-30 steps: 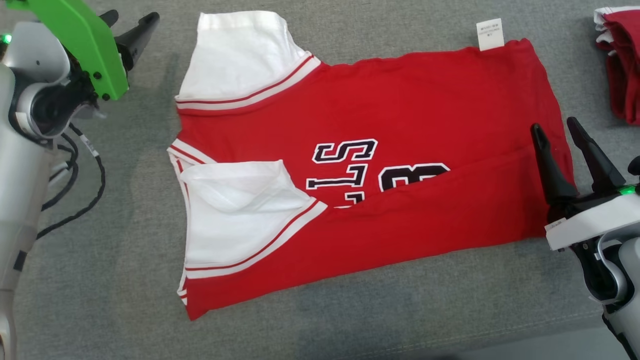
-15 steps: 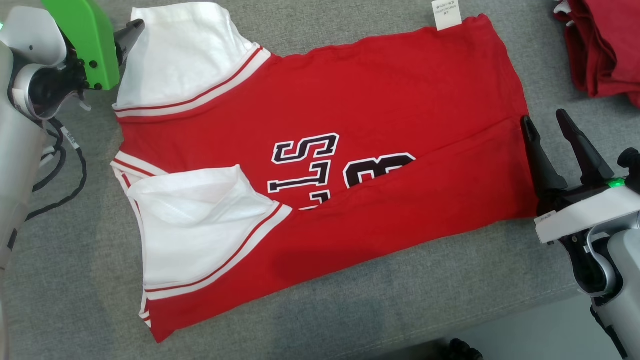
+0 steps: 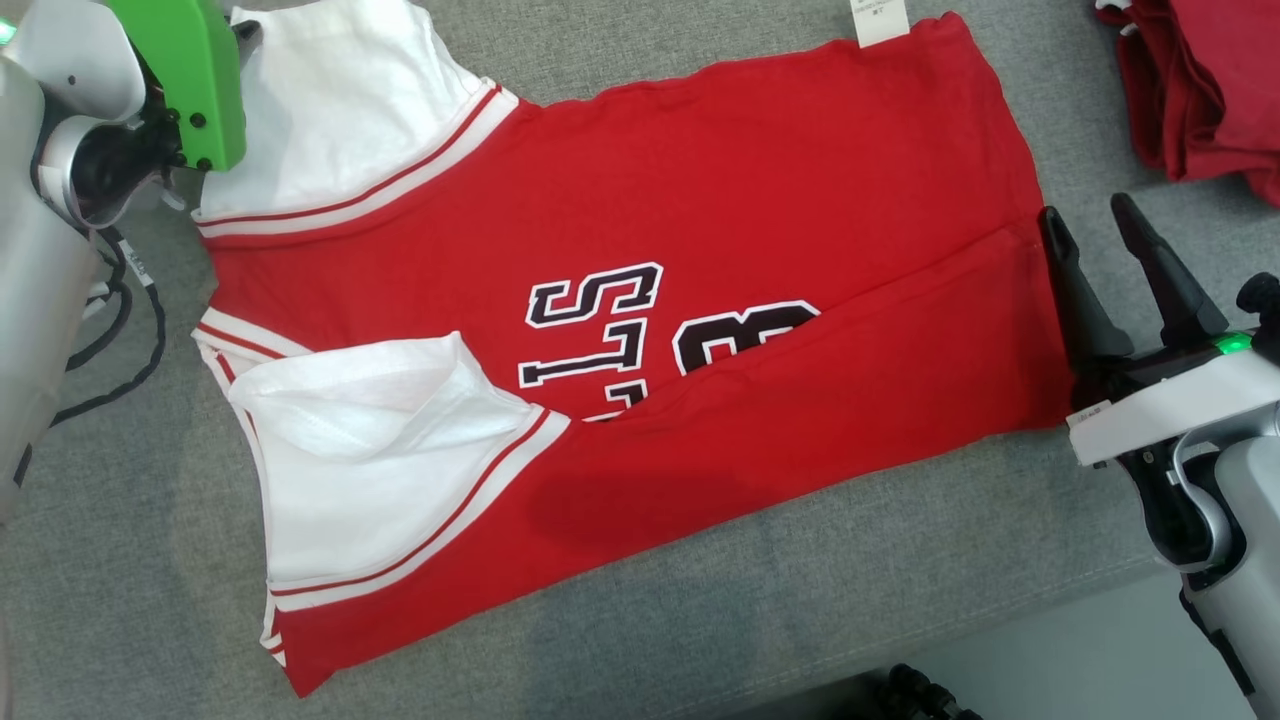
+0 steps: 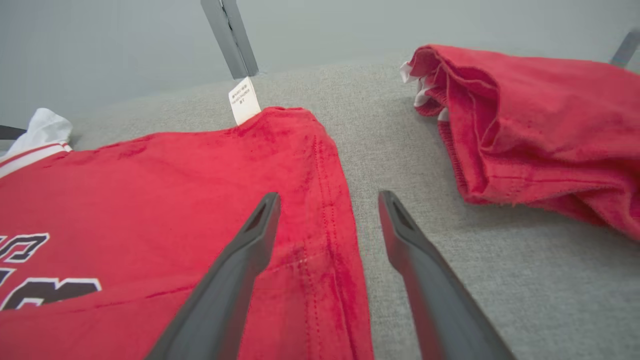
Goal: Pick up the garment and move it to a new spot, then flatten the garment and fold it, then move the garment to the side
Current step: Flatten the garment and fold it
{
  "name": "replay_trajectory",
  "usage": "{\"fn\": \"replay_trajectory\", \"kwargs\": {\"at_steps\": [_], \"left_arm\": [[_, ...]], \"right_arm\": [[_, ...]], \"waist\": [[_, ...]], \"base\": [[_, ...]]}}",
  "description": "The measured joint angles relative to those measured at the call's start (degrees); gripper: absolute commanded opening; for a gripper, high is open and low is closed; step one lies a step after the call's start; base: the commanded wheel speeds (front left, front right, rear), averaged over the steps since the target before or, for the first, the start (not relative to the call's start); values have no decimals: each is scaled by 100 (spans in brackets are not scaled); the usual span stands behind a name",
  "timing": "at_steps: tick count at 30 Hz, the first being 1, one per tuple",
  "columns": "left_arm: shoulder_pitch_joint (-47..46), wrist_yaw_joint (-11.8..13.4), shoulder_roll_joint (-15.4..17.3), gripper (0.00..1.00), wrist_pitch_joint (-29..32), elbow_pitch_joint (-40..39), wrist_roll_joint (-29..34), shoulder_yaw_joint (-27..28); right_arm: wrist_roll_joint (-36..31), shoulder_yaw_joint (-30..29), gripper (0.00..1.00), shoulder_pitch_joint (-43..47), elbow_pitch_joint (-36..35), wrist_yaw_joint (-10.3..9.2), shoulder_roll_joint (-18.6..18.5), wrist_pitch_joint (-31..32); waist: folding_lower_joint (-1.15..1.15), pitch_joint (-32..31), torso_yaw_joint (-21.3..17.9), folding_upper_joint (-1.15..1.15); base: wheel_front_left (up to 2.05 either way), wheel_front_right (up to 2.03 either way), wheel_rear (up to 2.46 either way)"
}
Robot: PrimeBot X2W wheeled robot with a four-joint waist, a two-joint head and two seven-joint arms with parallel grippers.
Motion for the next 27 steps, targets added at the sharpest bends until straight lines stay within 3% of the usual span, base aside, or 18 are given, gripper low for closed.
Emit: {"fn": "replay_trajectory", "kwargs": {"at_steps": [5, 10, 19, 23, 27], "left_arm": [[-3, -1, 52, 0, -56, -125, -126, -276], [-114, -1, 249, 0, -534, -392, -183, -550], [-345, -1, 456, 0, -772, -604, -344, -1021], [-391, -1, 514, 0, -810, -669, -436, -1204], [-475, -1, 570, 0, -840, -743, -563, -1373]], "right_arm": [[29, 153, 100, -249, 47, 0, -149, 0], [300, 565, 100, -870, 444, -1, -253, 185], [831, 1143, 100, -2533, 1279, -1, -500, 1887], [987, 1262, 100, -3187, 1837, -2, -409, 2775], [716, 1510, 100, -3709, 2363, -2, -235, 3277]], "waist": [[0, -31, 11, 0], [0, -45, 12, 0], [0, 2, 114, 0], [0, 18, 143, 0], [0, 38, 169, 0]], "base": [[0, 0, 0], [0, 0, 0], [0, 0, 0], [0, 0, 0], [0, 0, 0]]}}
